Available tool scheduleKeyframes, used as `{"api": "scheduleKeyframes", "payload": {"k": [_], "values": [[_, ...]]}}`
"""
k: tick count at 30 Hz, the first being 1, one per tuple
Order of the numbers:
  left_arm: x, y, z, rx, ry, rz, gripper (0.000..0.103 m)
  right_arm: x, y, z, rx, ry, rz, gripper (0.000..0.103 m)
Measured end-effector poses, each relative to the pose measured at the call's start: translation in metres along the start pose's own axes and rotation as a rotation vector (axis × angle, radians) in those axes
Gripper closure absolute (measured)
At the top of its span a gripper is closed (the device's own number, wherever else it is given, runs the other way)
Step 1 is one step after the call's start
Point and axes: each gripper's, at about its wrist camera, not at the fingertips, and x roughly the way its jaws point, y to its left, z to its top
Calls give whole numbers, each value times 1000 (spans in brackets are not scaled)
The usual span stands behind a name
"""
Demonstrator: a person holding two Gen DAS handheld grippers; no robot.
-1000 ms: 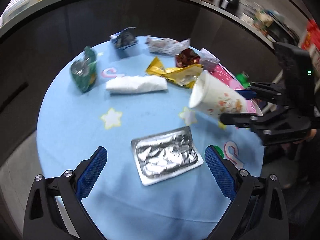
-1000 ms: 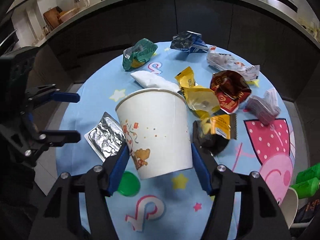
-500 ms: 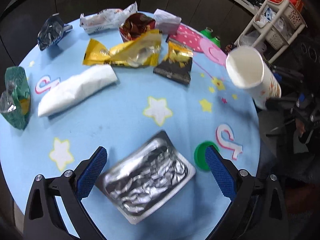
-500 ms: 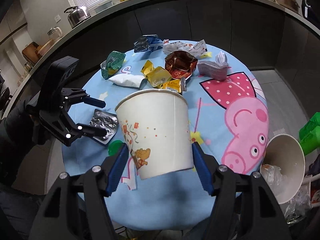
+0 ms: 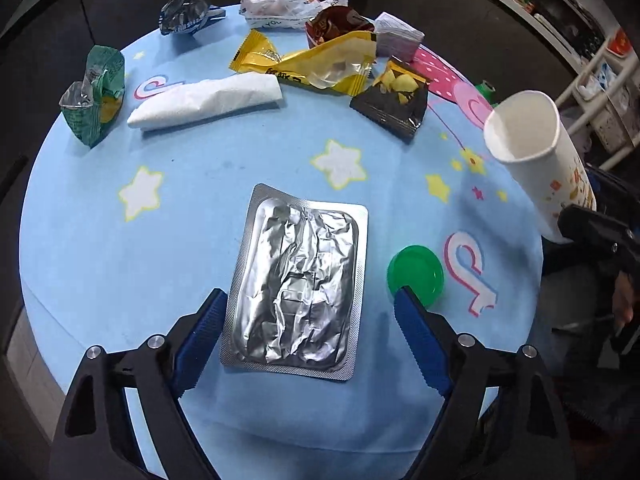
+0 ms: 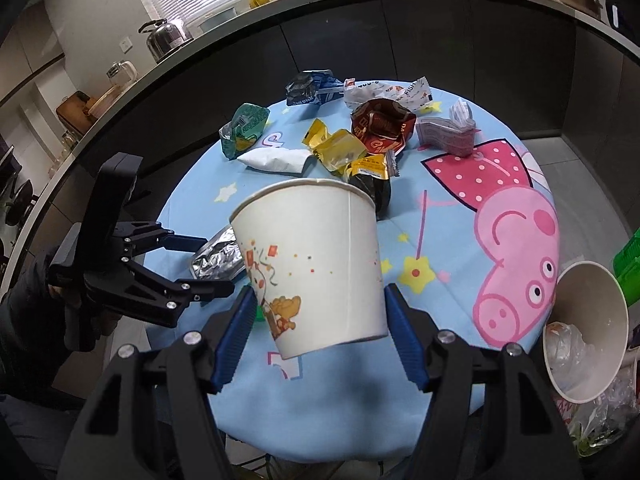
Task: Collect trash
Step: 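Grasp the silver foil tray with the left tool while the right tool lifts the paper cup, then carry the foil tray and paper cup to the bin and release both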
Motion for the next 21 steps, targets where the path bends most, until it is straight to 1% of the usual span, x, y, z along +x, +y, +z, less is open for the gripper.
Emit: {"api": "scheduleKeyframes", "payload": {"k": [3, 5, 9, 11, 16, 19, 21], "values": [[0, -6, -1, 9, -15, 49, 36, -5, -3, -1, 11, -10, -3, 38], [-1, -8, 0, 1, -15, 72, 39, -7, -4, -2, 13, -14, -2, 38], [-4, -9, -3, -48, -18, 30, 41, -9, -5, -3, 24, -27, 6, 38], [-10, -10, -7, -62, -34, 32, 41, -12, -4, -4, 24, -33, 8, 38], [-43, -24, -7, -74, -103, 28, 41, -24, -8, -5, 28, -64, 11, 38], [-64, -44, 8, -52, -162, 15, 41, -36, -18, -4, 47, -100, -2, 38], [-74, -61, 18, -30, -193, -2, 41, -48, -32, -5, 70, -129, -24, 38]]}}
